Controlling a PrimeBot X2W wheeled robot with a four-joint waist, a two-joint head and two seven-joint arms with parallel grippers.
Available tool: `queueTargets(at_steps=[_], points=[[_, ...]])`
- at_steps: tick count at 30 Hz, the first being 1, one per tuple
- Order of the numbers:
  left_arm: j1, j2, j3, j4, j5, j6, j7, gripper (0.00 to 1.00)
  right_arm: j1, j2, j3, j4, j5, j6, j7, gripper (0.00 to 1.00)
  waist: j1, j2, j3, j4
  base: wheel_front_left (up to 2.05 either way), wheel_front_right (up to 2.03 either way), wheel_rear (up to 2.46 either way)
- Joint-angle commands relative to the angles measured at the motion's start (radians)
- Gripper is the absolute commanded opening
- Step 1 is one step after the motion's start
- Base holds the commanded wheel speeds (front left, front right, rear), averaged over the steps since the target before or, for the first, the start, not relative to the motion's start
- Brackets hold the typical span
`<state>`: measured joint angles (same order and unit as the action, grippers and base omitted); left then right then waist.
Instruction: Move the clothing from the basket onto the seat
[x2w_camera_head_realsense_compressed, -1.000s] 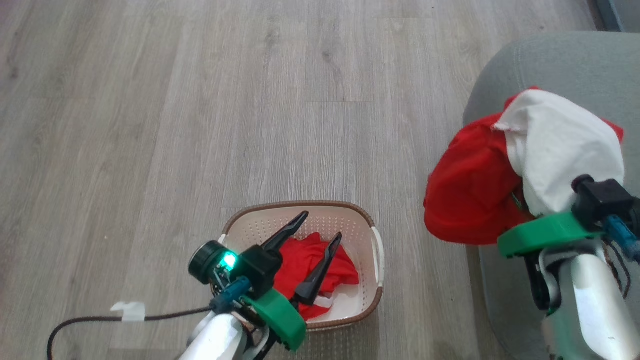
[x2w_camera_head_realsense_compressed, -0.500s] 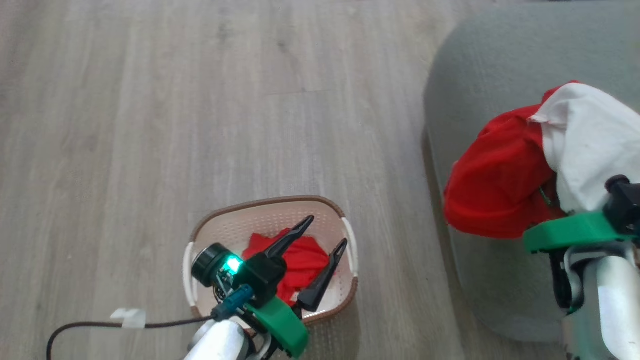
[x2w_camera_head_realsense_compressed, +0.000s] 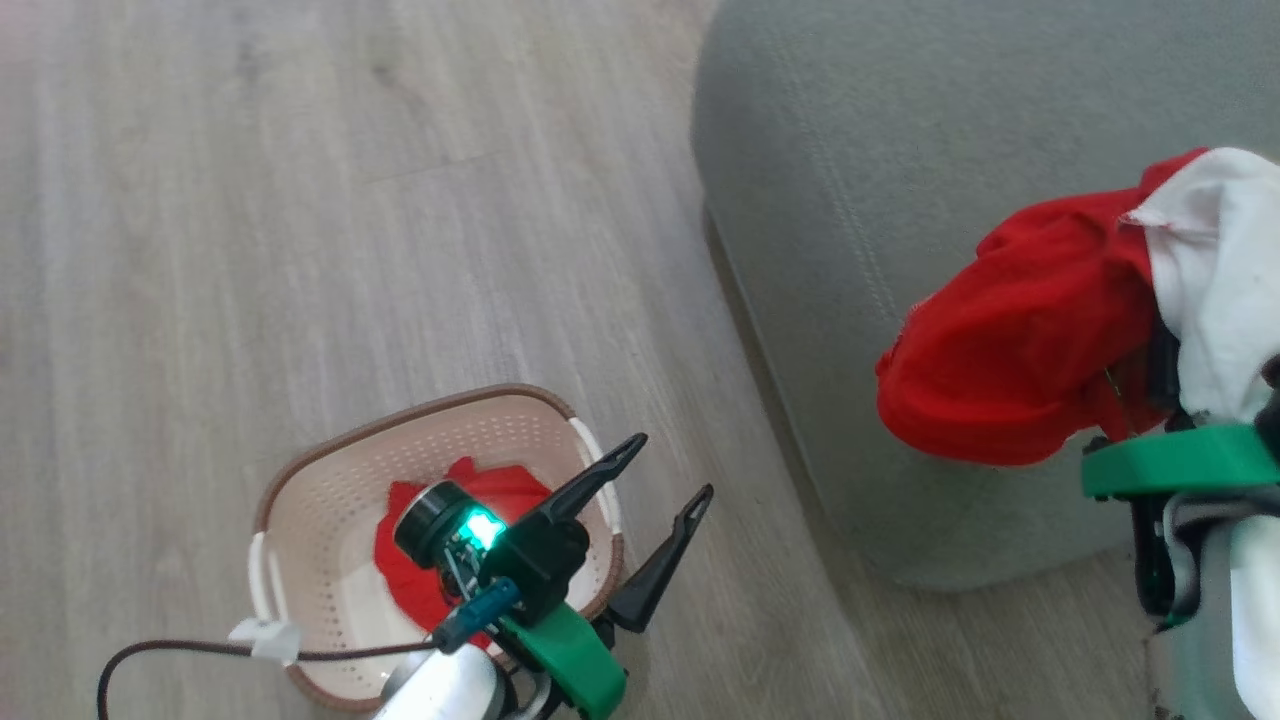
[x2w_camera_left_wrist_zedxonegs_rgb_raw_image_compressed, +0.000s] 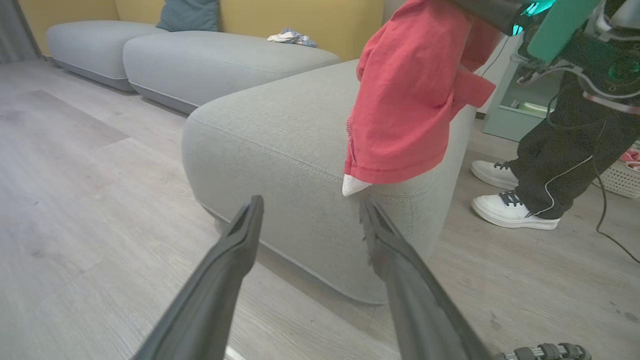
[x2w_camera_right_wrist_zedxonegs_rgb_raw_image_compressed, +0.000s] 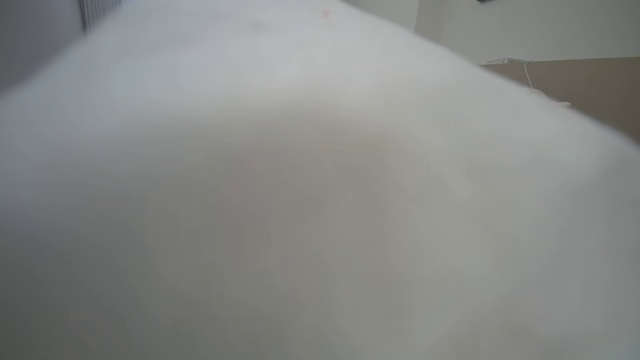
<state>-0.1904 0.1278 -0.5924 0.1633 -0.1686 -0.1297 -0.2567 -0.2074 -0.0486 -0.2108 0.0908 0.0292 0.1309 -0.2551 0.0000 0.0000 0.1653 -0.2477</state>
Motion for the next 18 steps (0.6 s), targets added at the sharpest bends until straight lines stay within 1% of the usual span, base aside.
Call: queueTargets(at_steps=[1, 5, 9, 18], points=[[-0.045, 0.007, 0.018, -0.043, -0.003, -0.001, -0.005, 1.0, 0.005, -0.002, 0.015, -0.044, 0.009, 0.0, -0.007, 0.0, 0.0, 0.0, 0.019, -0.043, 0.0, 0.0, 0.0], [-0.046, 0.012, 0.006, -0.05, -0.003, -0.001, -0.005, 1.0, 0.009, -0.002, 0.015, -0.049, 0.019, 0.0, -0.007, 0.0, 0.0, 0.0, 0.029, -0.075, 0.0, 0.0, 0.0], [-0.05, 0.023, -0.004, -0.05, -0.001, -0.001, -0.005, 1.0, 0.004, -0.002, 0.013, -0.054, 0.022, 0.0, -0.007, 0.0, 0.0, 0.0, 0.04, -0.092, 0.0, 0.0, 0.0], [-0.073, 0.045, -0.02, -0.06, 0.002, -0.001, -0.005, 1.0, -0.07, -0.006, -0.032, -0.088, -0.01, 0.0, -0.007, 0.0, 0.0, 0.0, 0.092, -0.08, 0.0, 0.0, 0.0]])
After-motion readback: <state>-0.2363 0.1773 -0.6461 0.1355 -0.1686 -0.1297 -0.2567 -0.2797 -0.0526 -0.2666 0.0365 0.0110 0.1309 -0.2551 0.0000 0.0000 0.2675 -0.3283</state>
